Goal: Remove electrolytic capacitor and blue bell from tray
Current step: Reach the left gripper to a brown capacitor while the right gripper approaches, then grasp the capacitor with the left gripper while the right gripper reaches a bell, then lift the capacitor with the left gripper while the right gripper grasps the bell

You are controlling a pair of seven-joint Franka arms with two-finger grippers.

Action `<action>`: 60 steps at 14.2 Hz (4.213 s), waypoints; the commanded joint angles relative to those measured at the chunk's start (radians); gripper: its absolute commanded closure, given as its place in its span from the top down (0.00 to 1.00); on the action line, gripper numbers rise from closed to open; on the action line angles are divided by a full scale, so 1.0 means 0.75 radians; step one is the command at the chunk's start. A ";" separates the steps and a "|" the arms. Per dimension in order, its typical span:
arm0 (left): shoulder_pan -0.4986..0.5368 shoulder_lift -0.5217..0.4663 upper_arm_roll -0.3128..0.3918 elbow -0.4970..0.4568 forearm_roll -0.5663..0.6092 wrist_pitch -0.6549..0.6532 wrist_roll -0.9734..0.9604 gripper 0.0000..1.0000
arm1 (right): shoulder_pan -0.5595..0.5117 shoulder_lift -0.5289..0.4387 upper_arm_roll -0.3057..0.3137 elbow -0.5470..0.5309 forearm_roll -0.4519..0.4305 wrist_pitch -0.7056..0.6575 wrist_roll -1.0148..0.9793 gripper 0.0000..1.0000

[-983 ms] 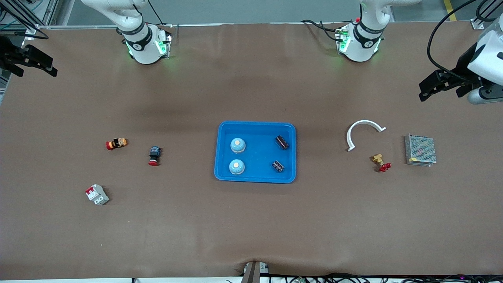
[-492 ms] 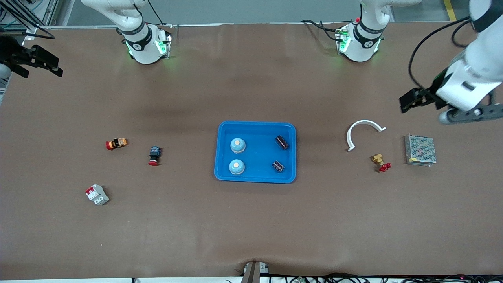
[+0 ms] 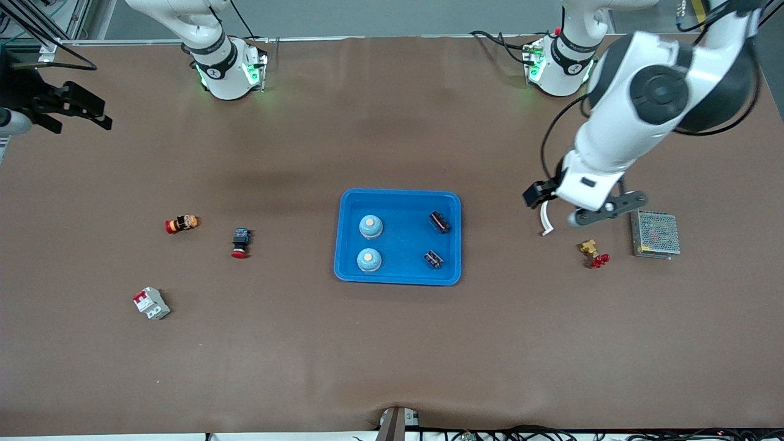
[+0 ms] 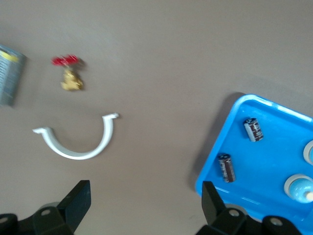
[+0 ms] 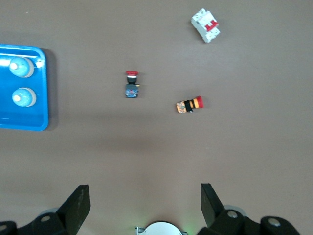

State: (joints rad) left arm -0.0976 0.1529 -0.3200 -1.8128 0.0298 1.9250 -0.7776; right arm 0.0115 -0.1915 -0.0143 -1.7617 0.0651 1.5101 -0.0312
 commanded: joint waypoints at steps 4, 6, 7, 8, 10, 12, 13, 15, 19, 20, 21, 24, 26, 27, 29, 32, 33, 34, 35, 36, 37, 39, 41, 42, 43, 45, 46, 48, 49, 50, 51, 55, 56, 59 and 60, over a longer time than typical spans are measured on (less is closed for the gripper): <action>-0.119 0.156 -0.056 -0.162 0.025 0.409 -0.392 0.93 | 0.320 0.108 -0.001 0.056 -0.011 0.162 0.411 1.00; -0.168 0.219 -0.054 -0.160 0.032 0.458 -0.478 0.83 | 0.369 0.177 -0.001 0.056 -0.009 0.224 0.442 1.00; -0.183 0.250 -0.054 -0.160 0.032 0.497 -0.527 0.78 | 0.397 0.218 -0.001 0.056 -0.011 0.261 0.471 1.00; -0.191 0.279 -0.054 -0.160 0.042 0.528 -0.572 0.76 | 0.424 0.263 -0.001 0.056 -0.011 0.293 0.526 1.00; -0.234 0.350 -0.054 -0.150 0.105 0.567 -0.691 0.75 | 0.483 0.343 -0.001 0.054 -0.013 0.377 0.632 1.00; -0.252 0.418 -0.056 -0.136 0.217 0.608 -0.836 0.72 | 0.524 0.406 -0.001 0.054 -0.011 0.465 0.730 1.00; -0.271 0.446 -0.056 -0.117 0.248 0.620 -0.893 0.70 | 0.545 0.439 -0.001 0.056 -0.011 0.500 0.751 1.00; -0.309 0.510 -0.054 -0.062 0.253 0.622 -0.953 0.66 | 0.588 0.492 -0.003 0.052 -0.011 0.571 0.800 1.00; -0.336 0.563 -0.050 -0.035 0.253 0.622 -0.996 0.63 | 0.625 0.572 -0.003 0.044 -0.011 0.666 0.835 1.00; -0.346 0.571 -0.046 -0.035 0.253 0.622 -0.998 0.62 | 0.635 0.597 -0.003 0.042 -0.011 0.692 0.860 1.00; -0.348 0.585 -0.046 -0.033 0.253 0.622 -1.000 0.61 | 0.653 0.625 -0.003 0.042 -0.011 0.717 0.864 1.00; -0.357 0.622 -0.044 -0.015 0.253 0.622 -1.006 0.58 | 0.682 0.699 -0.003 0.044 -0.013 0.817 0.864 1.00; -0.361 0.645 -0.042 -0.005 0.253 0.622 -1.006 0.56 | 0.700 0.756 -0.003 0.044 -0.013 0.886 0.866 1.00; -0.361 0.653 -0.042 0.004 0.253 0.622 -1.004 0.56 | 0.715 0.783 -0.003 0.044 -0.013 0.919 0.866 1.00; -0.361 0.671 -0.040 0.010 0.253 0.622 -1.004 0.54 | 0.739 0.838 -0.003 0.048 -0.013 0.976 0.896 1.00; -0.369 0.692 -0.036 0.026 0.253 0.622 -1.004 0.51 | 0.786 0.906 -0.003 0.054 -0.015 1.013 0.899 1.00; -0.367 0.698 -0.036 0.032 0.253 0.622 -1.004 0.46 | 0.797 0.926 -0.003 0.056 -0.015 1.030 0.899 1.00; -0.367 0.702 -0.036 0.032 0.253 0.622 -1.004 0.37 | 0.803 0.944 -0.003 0.060 -0.005 1.036 0.903 1.00; -0.367 0.704 -0.036 0.034 0.253 0.622 -1.004 0.28 | 0.805 0.969 -0.003 0.078 0.005 1.036 0.903 1.00; -0.367 0.704 -0.036 0.034 0.253 0.622 -1.002 0.21 | 0.829 0.991 -0.003 0.093 0.003 1.036 0.907 1.00; -0.367 0.706 -0.036 0.038 0.255 0.622 -1.000 0.12 | 0.854 1.006 -0.003 0.095 -0.001 1.036 0.919 1.00; -0.369 0.694 -0.036 0.051 0.275 0.620 -1.002 0.00 | 0.874 1.039 -0.003 0.109 -0.007 1.056 0.941 1.00; -0.367 0.668 -0.038 0.073 0.283 0.604 -0.998 0.00 | 0.882 1.063 -0.003 0.117 -0.005 1.071 0.944 1.00; -0.365 0.649 -0.038 0.081 0.283 0.579 -0.996 0.00 | 0.895 1.075 -0.003 0.126 -0.003 1.089 0.944 1.00; -0.363 0.625 -0.038 0.094 0.287 0.545 -0.990 0.00 | 0.901 1.088 -0.003 0.126 -0.005 1.099 0.942 1.00; -0.347 0.559 -0.038 0.110 0.296 0.475 -0.964 0.00 | 0.911 1.110 -0.003 0.128 -0.009 1.116 0.942 1.00; -0.336 0.521 -0.038 0.110 0.294 0.438 -0.911 0.00 | 0.913 1.118 -0.003 0.128 -0.009 1.136 0.942 1.00; -0.275 0.435 -0.040 0.108 0.294 0.340 -0.802 0.00 | 0.923 1.135 -0.003 0.128 -0.011 1.159 0.942 1.00; -0.228 0.394 -0.042 0.104 0.294 0.287 -0.733 0.00 | 0.925 1.141 -0.003 0.128 -0.015 1.159 0.942 1.00; -0.181 0.355 -0.048 0.092 0.292 0.230 -0.633 0.00 | 0.925 1.145 -0.003 0.128 -0.017 1.159 0.942 1.00; -0.138 0.324 -0.050 0.083 0.290 0.173 -0.541 0.00 | 0.925 1.145 -0.003 0.128 -0.017 1.159 0.942 1.00; 0.042 0.224 -0.052 0.004 0.281 0.094 -0.269 0.00 | 0.932 1.161 -0.003 0.128 -0.017 1.161 0.942 1.00; 0.091 0.199 -0.054 -0.027 0.281 0.094 -0.205 0.00 | 0.942 1.172 -0.003 0.128 -0.017 1.161 0.942 1.00; 0.228 0.152 -0.054 -0.100 0.281 0.094 -0.017 0.00 | 0.960 1.186 -0.003 0.128 -0.015 1.210 0.942 1.00; 0.273 0.150 -0.054 -0.115 0.281 0.094 0.014 0.00 | 0.960 1.192 -0.003 0.128 -0.011 1.232 0.942 1.00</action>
State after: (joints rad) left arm 0.0468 0.3134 -0.3490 -1.8391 0.2318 1.9975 -0.8245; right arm 0.7192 0.6828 -0.0061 -1.6863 0.0610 2.4083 0.6587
